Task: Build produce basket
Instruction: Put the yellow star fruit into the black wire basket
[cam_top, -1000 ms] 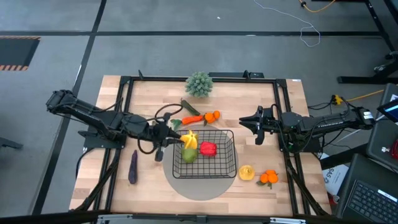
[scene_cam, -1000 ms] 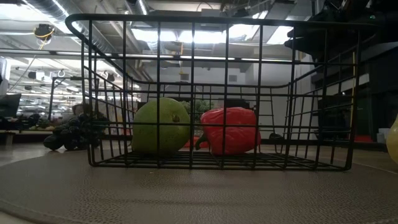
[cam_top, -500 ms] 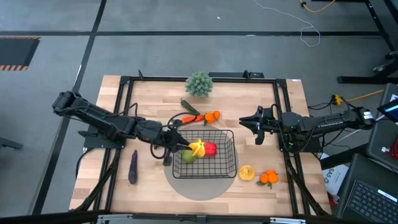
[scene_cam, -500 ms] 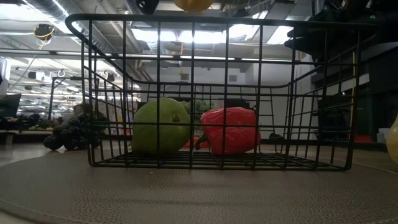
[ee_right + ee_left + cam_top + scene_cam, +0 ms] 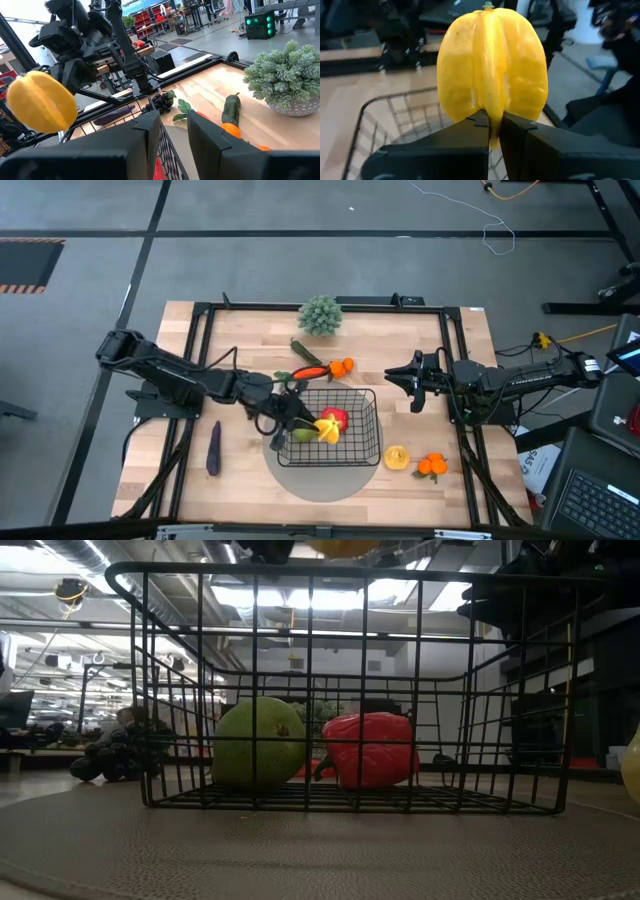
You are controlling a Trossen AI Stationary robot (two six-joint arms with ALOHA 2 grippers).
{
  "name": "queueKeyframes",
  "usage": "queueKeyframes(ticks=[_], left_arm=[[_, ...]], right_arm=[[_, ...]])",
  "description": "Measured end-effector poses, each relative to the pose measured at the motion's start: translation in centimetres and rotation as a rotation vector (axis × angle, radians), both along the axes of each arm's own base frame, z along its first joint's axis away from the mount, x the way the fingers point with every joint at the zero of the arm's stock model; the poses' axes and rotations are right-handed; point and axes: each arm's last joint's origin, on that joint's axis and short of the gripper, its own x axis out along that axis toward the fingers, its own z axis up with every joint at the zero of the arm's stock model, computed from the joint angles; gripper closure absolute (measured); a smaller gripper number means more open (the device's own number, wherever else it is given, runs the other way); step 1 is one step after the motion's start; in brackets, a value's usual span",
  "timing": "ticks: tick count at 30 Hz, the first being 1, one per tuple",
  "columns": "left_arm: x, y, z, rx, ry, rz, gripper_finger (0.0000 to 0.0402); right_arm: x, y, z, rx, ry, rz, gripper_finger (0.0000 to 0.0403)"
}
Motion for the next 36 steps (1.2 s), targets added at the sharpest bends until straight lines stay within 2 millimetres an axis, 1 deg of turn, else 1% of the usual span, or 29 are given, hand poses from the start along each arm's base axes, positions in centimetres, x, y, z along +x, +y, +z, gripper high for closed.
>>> queueKeyframes(ticks=[5,9,14,17,21,25,29,36], left_arm=[[0.9,0.3,-0.8,-0.076,0.016,-0.011,0.0396],[1.4,0.3,-1.2,-0.089,0.002,-0.015,0.0395],[2.2,0.1,-0.7,-0.118,-0.132,-0.033,0.0395],[2.7,-0.1,-1.0,-0.125,-0.173,-0.036,0.0395],[3.2,-0.2,-2.0,-0.123,-0.141,-0.034,0.0395],[3.5,-0.1,-2.7,-0.179,-0.1,-0.019,0.0395],[3.6,0.0,-2.7,-0.234,-0.082,-0.011,0.0395],[3.6,0.2,-2.9,-0.236,-0.063,-0.007,0.0394]], right_arm=[[0.0,0.0,0.0,0.0,0.001,0.0,0.0306],[0.0,0.0,0.0,0.0,0.001,0.0,0.0306],[0.0,0.0,0.0,0.0,0.001,0.0,0.0306],[0.0,0.0,0.0,0.001,0.001,0.0,0.0306],[0.0,0.0,0.0,0.001,0.001,0.0,0.0306],[0.0,0.0,0.0,0.001,0.001,0.0,0.0306],[0.0,0.0,0.0,0.001,0.001,0.0,0.0306],[0.0,0.0,0.0,0.003,0.0,0.0,0.0306]])
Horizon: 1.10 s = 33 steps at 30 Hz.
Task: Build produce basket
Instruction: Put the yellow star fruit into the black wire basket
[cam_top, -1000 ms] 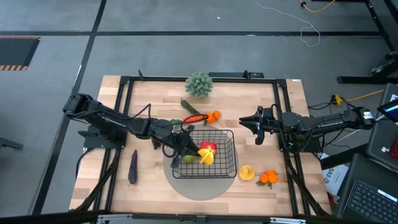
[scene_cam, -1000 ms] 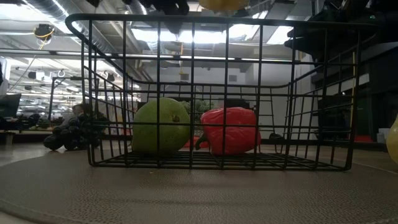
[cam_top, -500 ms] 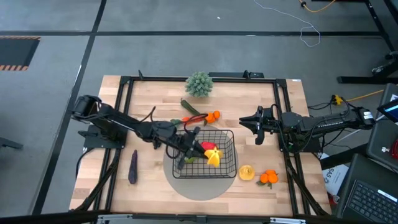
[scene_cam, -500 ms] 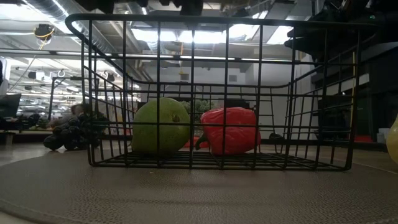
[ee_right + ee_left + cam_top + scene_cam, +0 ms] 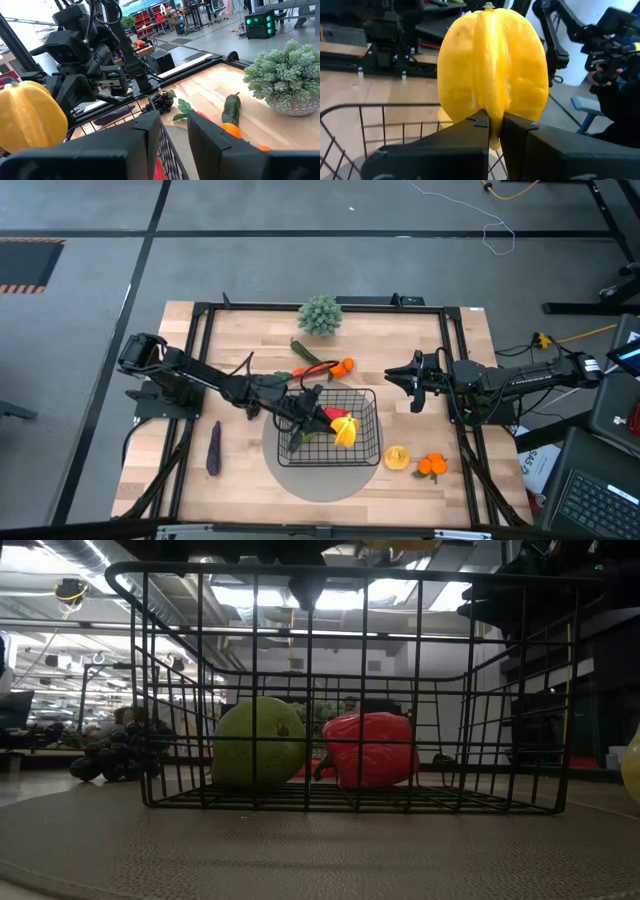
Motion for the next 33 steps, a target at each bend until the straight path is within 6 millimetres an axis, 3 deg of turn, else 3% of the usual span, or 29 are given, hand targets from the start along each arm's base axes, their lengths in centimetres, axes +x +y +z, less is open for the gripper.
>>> queueKeyframes(ticks=[5,12,25,33], left_arm=[[0.3,-0.1,0.1,0.018,0.069,-0.001,0.0394],[1.6,-0.1,2.4,0.161,0.293,0.06,0.0394],[1.7,-0.6,3.2,0.208,0.274,0.038,0.0394],[1.5,-1.4,3.2,0.156,0.291,0.023,0.0368]], right_arm=[[0.0,0.0,0.0,0.001,0.0,0.0,0.0306],[0.0,0.0,0.0,0.0,0.0,0.0,0.0306],[0.0,0.0,0.0,0.0,0.0,0.0,0.0306],[0.0,0.0,0.0,-0.002,0.001,0.0,0.0306]])
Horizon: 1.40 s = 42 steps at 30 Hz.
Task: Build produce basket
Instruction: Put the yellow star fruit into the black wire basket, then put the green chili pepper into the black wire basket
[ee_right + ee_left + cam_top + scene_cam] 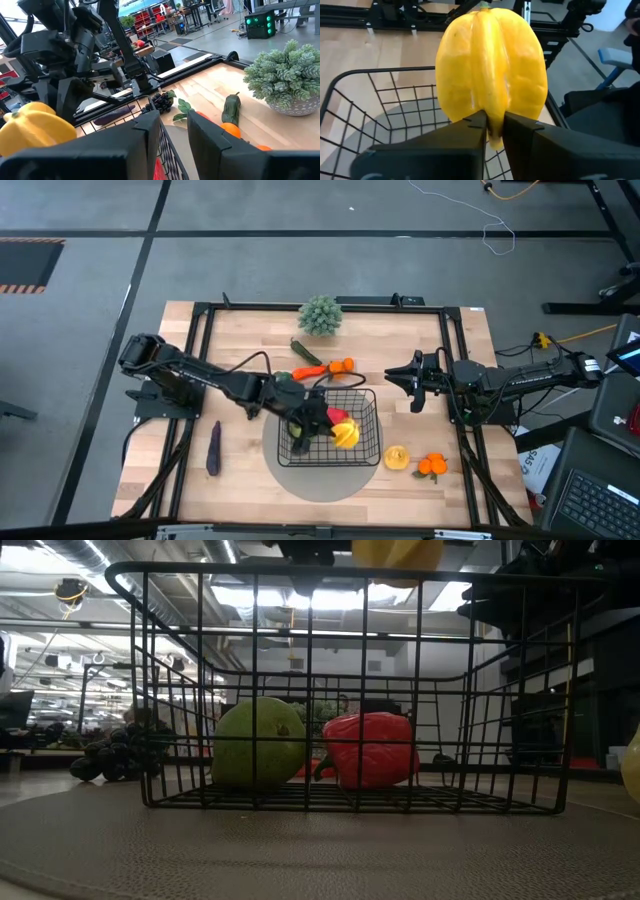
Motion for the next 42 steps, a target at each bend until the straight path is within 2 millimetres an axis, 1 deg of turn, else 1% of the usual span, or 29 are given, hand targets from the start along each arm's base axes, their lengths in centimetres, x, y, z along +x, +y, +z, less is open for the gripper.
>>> queueKeyframes(ticks=[3,8,14,17,20,24,29,34,37,42], left_arm=[[-0.1,-0.3,0.0,0.009,-0.004,0.015,0.0356],[0.0,-0.3,0.1,0.044,-0.018,0.102,0.0331],[0.0,-0.3,0.2,0.044,-0.03,0.111,0.0291],[0.0,-0.2,0.2,0.048,-0.04,0.116,0.0279],[0.1,0.0,0.2,0.06,-0.044,0.171,0.0277],[-0.1,0.5,0.8,0.011,-0.054,0.256,0.028],[-1.1,1.1,2.8,0.016,-0.118,0.308,0.0281],[-2.5,1.6,4.6,0.111,-0.174,0.348,0.0282],[-3.0,1.9,5.0,0.14,-0.162,0.387,0.0282],[-3.6,2.2,4.9,0.179,-0.121,0.459,0.0282]], right_arm=[[0.0,0.0,0.0,0.0,0.0,0.0,0.0306],[0.0,0.0,0.0,0.0,0.0,0.0,0.0306],[0.0,0.0,0.0,0.001,0.0,0.0,0.0306],[0.0,0.0,0.0,0.0,0.0,0.0,0.0306],[0.0,0.0,0.0,0.0,0.0,0.0,0.0306],[0.0,0.0,0.0,0.002,0.0,0.0,0.0306],[0.0,0.0,0.0,0.002,0.001,0.0,0.0306],[0.0,0.0,0.0,0.001,0.002,0.001,0.0306],[0.0,0.0,-0.1,0.0,0.006,0.0,0.0306],[0.0,0.0,-0.2,-0.003,0.018,0.0,0.0306]])
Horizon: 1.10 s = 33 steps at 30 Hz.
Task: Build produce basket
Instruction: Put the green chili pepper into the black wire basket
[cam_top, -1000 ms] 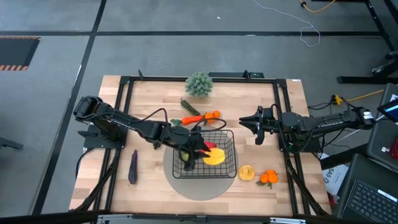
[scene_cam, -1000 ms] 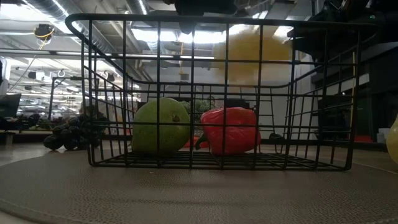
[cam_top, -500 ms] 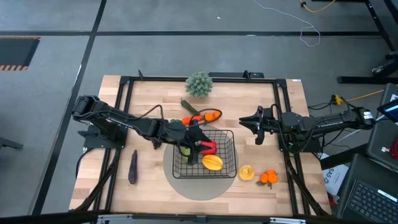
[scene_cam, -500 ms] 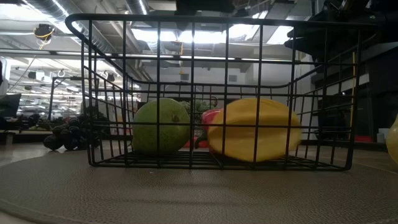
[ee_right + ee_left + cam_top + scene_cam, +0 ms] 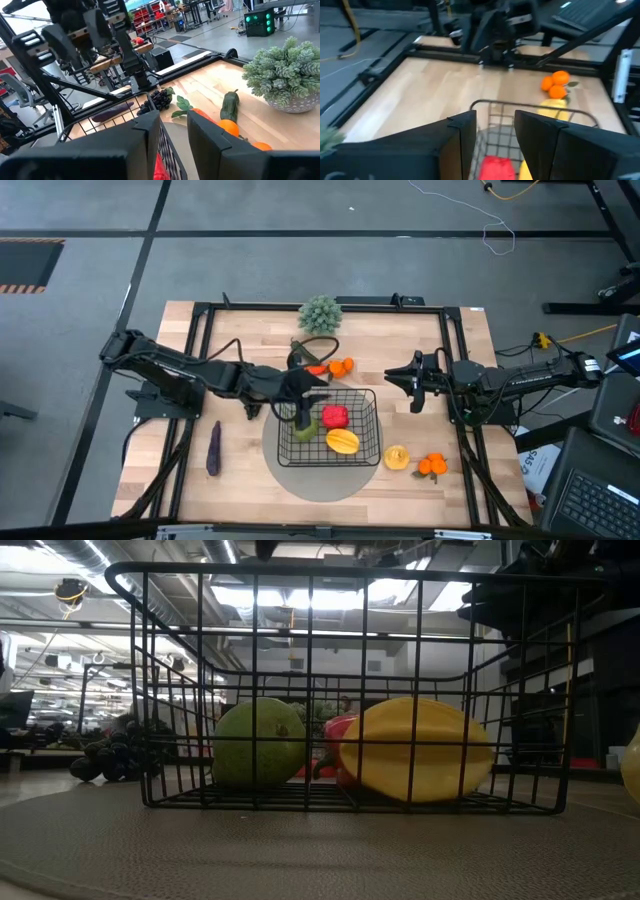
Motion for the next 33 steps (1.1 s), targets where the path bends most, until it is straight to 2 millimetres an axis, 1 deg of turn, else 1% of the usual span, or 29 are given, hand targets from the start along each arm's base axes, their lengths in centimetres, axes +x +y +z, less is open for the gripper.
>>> queueKeyframes(ticks=[4,9,15,19,26,33], left_arm=[[-0.1,0.1,-0.2,0.019,0.021,0.047,0.0282],[-0.2,0.3,-0.2,0.022,0.025,0.058,0.0282],[-2.0,0.6,1.5,0.018,0.011,0.058,0.0282],[-3.7,1.0,2.0,0.033,0.066,0.071,0.0282],[-5.5,1.8,1.1,0.038,0.194,0.246,0.0282],[-6.1,2.5,0.3,0.036,0.279,0.321,0.0282]], right_arm=[[0.0,0.0,0.0,-0.001,0.005,0.0,0.0306],[0.0,0.0,-0.1,-0.002,0.007,0.0,0.0306],[0.0,0.0,-0.1,0.025,0.003,-0.001,0.0306],[0.0,0.0,-0.1,0.024,0.003,-0.001,0.0306],[0.0,0.0,-0.1,0.023,0.003,-0.001,0.0306],[0.0,0.0,-0.1,0.022,0.002,-0.001,0.0306]])
